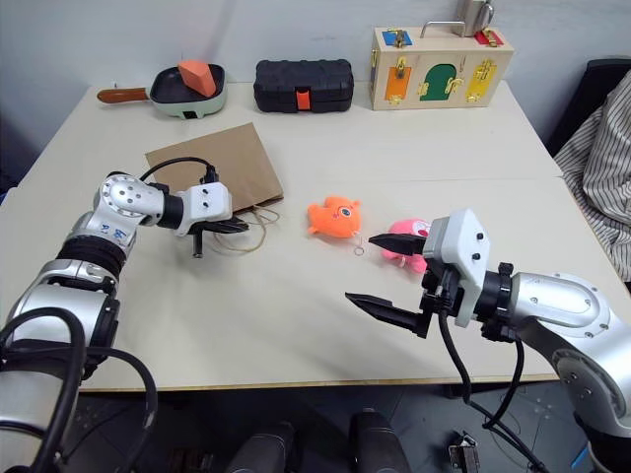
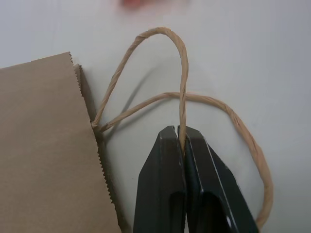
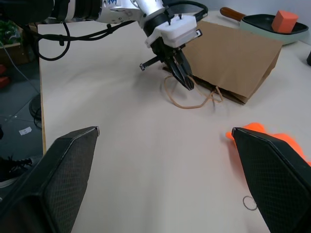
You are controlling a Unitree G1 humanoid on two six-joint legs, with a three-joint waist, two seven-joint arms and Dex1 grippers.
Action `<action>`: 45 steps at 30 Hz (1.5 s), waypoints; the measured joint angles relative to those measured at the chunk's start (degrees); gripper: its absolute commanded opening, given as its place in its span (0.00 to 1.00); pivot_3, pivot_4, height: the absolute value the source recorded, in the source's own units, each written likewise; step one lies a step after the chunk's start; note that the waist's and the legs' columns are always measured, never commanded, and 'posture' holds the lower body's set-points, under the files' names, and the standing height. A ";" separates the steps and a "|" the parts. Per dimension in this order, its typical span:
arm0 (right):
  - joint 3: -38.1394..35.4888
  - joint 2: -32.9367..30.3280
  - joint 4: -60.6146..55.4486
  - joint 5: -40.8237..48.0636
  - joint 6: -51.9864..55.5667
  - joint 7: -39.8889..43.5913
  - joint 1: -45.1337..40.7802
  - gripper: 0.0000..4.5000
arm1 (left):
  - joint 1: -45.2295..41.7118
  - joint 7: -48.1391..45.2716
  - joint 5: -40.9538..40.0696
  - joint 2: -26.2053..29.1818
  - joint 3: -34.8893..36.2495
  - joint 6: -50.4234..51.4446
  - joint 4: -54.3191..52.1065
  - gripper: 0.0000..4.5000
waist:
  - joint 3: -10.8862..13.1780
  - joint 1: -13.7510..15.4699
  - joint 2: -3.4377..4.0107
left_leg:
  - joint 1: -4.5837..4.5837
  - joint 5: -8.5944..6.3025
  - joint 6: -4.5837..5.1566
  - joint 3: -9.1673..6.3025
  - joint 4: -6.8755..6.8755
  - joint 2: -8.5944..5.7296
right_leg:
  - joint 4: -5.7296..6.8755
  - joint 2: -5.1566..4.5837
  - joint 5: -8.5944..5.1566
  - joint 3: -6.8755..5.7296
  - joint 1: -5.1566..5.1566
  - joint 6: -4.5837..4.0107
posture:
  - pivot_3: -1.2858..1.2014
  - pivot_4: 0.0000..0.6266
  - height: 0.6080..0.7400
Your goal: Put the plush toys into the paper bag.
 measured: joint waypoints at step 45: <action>29.86 32.37 32.34 -32.35 -18.11 -5.86 -11.55 0.01 | 25.48 13.07 -44.87 -4.90 6.32 81.40 -81.11 0.00 | -0.05 -0.69 0.03 | 0.15 -0.04 0.07 -0.19 0.29 -0.05 | 0.01 0.08 0.01 0.14 0.19 0.02 | 0.52 0.24 1.00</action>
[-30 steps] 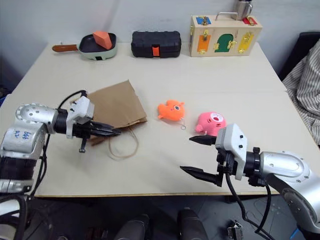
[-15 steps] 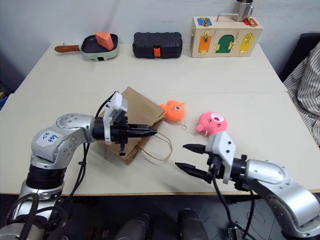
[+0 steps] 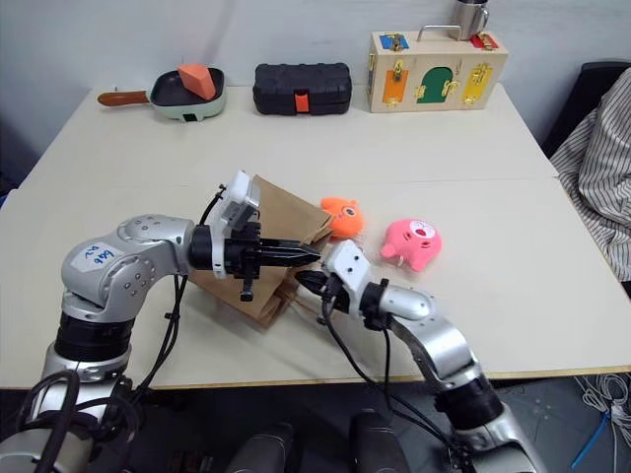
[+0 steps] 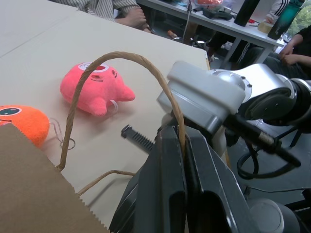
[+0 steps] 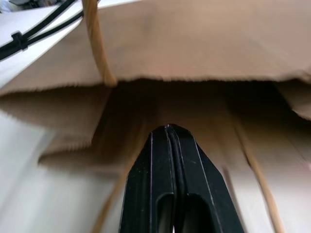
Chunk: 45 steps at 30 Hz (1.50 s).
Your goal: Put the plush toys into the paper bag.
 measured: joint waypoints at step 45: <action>6.31 16.29 44.26 -21.82 -27.27 2.17 -19.12 0.01 | -8.94 6.21 -19.82 3.81 10.16 11.36 2.21 0.00 | -0.15 -4.06 0.27 | 0.77 0.09 -0.19 -0.38 -0.15 -0.07 | 0.15 0.01 0.00 -0.09 0.52 -0.01 | 0.52 0.24 1.00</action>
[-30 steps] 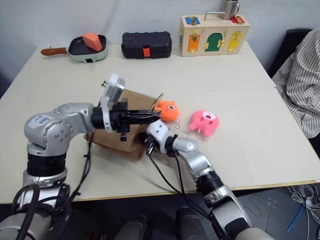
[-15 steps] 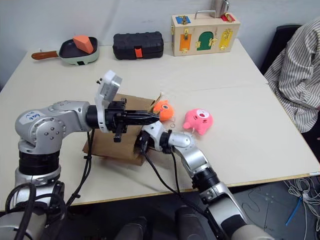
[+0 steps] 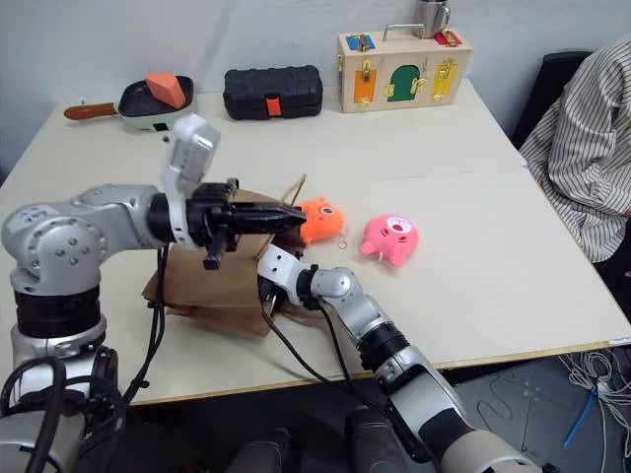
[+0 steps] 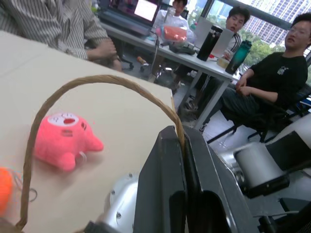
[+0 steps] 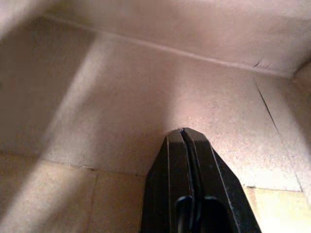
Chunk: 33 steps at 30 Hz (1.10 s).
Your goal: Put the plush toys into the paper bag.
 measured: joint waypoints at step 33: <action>-7.00 -10.20 -34.46 10.60 18.07 7.67 13.27 0.01 | 6.99 -10.83 2.99 9.81 -3.78 -8.44 1.72 0.00 | 0.06 0.84 0.14 | 0.07 0.00 0.00 -0.20 -0.57 -0.02 | -0.42 0.01 0.00 0.03 0.20 0.00 | 0.52 0.24 1.00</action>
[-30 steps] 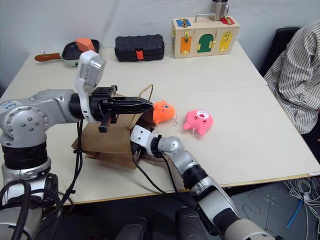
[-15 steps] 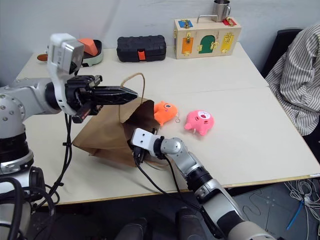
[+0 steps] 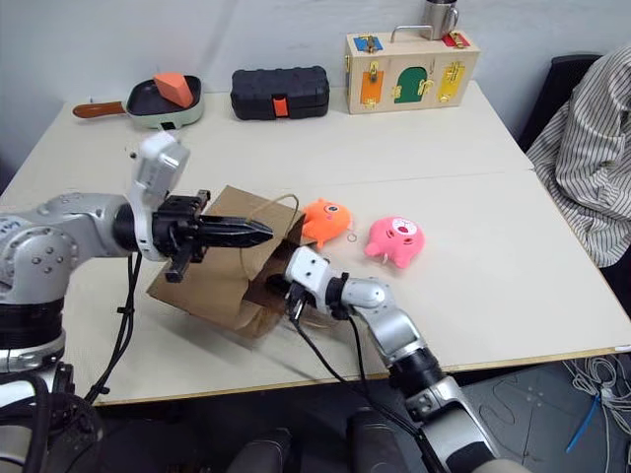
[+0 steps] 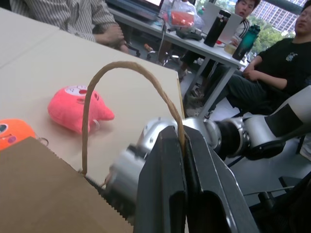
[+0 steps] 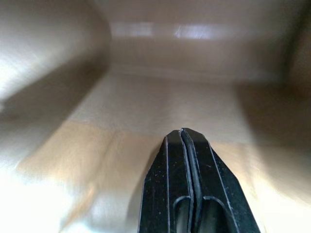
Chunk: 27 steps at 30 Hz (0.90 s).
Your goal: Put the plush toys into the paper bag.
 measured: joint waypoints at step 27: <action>-14.09 -8.79 -0.49 8.41 13.90 -6.85 -8.31 0.91 | -2.20 -2.08 0.61 2.00 0.41 -0.41 2.29 0.00 | 0.03 1.32 0.01 | -0.13 0.03 -0.04 0.22 -0.18 0.01 | 0.04 -0.01 0.00 0.12 -0.45 -0.01 | 0.52 0.24 1.00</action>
